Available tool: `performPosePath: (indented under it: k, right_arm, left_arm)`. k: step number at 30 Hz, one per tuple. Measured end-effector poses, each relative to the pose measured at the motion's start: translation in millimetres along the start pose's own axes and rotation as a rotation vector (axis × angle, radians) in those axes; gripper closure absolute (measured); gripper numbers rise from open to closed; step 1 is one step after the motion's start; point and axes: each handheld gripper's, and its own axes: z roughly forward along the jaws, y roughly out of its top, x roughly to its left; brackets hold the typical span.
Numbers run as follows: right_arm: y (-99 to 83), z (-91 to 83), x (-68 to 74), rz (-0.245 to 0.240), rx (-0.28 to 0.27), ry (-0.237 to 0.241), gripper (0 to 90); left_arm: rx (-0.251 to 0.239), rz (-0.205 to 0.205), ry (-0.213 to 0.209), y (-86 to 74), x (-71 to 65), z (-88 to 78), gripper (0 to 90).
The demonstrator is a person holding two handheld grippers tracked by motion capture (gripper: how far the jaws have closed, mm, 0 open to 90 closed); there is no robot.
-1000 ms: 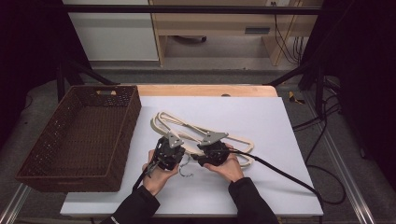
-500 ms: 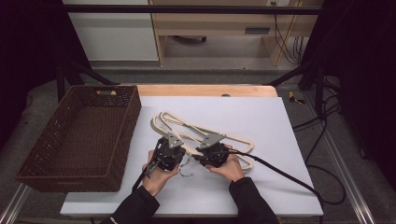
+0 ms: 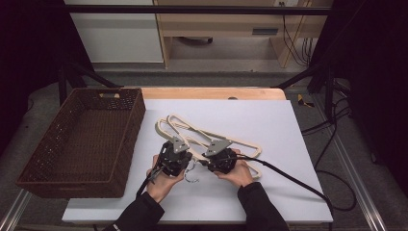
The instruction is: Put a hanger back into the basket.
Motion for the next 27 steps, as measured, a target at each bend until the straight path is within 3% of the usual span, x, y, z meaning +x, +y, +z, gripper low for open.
performPosePath:
  k: [3, 4, 5, 8, 11, 13, 15, 18, 21, 27]
  right_arm:
    - [-0.4, -0.7, 0.8, -0.025, -0.002, -0.002, 74.7]
    - [-0.3, -2.1, 0.8, -0.028, -0.001, -0.013, 75.7]
    - [-0.3, -2.1, 0.8, -0.028, -0.001, -0.013, 75.7]
    - [0.3, -5.6, -0.1, -0.034, -0.009, -0.022, 76.1]
    - [1.6, -8.9, -0.1, -0.038, -0.016, -0.032, 76.5]
    - [2.6, -11.7, -0.3, -0.041, -0.019, -0.044, 76.8]
    - [3.5, -15.0, -0.9, -0.045, -0.021, -0.058, 77.3]
    - [6.8, -24.9, -3.4, -0.04, -0.029, -0.089, 78.4]
    - [8.1, -29.8, -4.1, -0.031, -0.028, -0.109, 79.2]
    - [8.8, -48.3, -11.9, -0.008, -0.033, -0.185, 82.7]
  left_arm:
    - [-0.016, -0.001, 0.006, 0.2, 1.3, -1.6, 82.5]
    - [-0.037, -0.006, 0.0, 0.4, 2.1, -2.6, 72.3]
    - [-0.049, -0.012, -0.013, 1.0, 3.8, -4.6, 72.3]
    - [-0.12, -0.051, -0.063, 3.1, 8.0, -12.8, 56.8]
    - [-0.188, -0.033, -0.072, 6.5, 13.0, -26.9, 44.3]
    - [-0.244, -0.025, -0.098, 9.5, 18.0, -40.1, 36.0]
    - [-0.268, -0.023, -0.123, 11.3, 22.8, -50.2, 30.0]
    - [-0.326, -0.033, -0.16, 11.5, 30.2, -64.6, 22.3]
    - [-0.357, -0.015, -0.147, 10.0, 36.0, -73.7, 18.5]
    - [-0.367, -0.005, -0.147, 4.7, 44.3, -77.7, 16.4]
